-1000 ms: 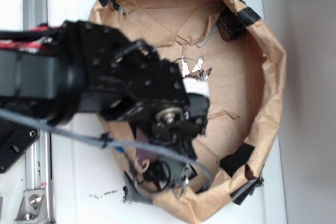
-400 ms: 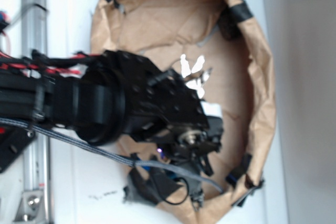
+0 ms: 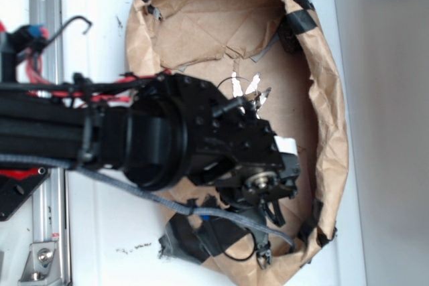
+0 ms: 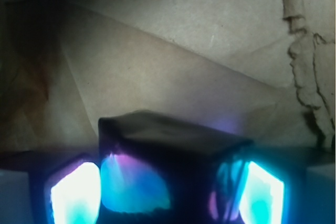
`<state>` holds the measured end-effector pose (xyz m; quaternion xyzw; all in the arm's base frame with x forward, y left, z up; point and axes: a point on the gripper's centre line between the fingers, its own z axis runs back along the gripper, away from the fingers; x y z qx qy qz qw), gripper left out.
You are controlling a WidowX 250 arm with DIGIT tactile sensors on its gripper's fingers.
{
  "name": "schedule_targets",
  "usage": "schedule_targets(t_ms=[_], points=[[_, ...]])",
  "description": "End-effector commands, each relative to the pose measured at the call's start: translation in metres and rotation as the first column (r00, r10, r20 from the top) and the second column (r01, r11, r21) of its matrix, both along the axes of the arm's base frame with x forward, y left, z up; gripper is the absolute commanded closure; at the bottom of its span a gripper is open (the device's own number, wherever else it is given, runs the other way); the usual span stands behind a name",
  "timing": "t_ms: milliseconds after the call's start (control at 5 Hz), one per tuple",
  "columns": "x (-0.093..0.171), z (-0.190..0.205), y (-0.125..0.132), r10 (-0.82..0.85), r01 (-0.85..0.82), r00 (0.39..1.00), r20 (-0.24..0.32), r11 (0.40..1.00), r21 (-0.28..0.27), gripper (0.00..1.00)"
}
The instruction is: Grab the black box.
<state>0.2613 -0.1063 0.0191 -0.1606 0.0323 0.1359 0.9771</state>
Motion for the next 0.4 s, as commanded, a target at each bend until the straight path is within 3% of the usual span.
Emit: schedule_targets(t_ms=[0,200], points=[[0.008,0.004,0.014,0.043,-0.046,0.997,0.064,0.998,0.052,1.00],[0.013,0.044,0.054,0.126,-0.136,0.978,0.164,0.990,0.046,1.00]])
